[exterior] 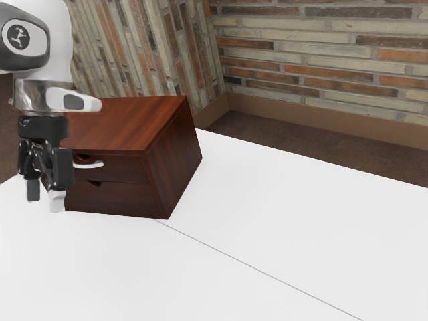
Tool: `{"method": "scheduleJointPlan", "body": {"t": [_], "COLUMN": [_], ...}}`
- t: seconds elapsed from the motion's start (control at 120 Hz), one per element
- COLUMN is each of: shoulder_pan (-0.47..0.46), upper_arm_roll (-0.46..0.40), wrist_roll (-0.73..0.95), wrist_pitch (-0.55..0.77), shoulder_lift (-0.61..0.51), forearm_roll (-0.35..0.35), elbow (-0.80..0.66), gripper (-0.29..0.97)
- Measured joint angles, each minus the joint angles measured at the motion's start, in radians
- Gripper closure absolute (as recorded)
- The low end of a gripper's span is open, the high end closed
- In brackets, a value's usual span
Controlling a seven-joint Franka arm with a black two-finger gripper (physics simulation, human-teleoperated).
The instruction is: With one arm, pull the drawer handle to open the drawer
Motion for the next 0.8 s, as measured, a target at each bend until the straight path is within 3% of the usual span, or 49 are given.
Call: {"method": "scheduleJointPlan", "body": {"t": [0.1,0.217,0.358,0.517,0.8], "shoulder_pan": [-0.017,-0.061,-0.004,0.001,0.030], "upper_arm_roll": [-0.002,0.010,0.118,0.149,0.171], "wrist_roll": [0.104,0.231,0.499,0.808,1.194], "wrist_pitch": [0.182,0.300,0.577,0.827,1.096], "shoulder_lift": [-0.006,-0.028,-0.204,-0.213,-0.173], "forearm_roll": [-0.011,0.011,0.028,0.008,-0.072], "elbow": [-0.014,-0.022,-0.328,-0.386,-0.459], "gripper": [0.00,0.00,0.00,0.00,0.28]}}
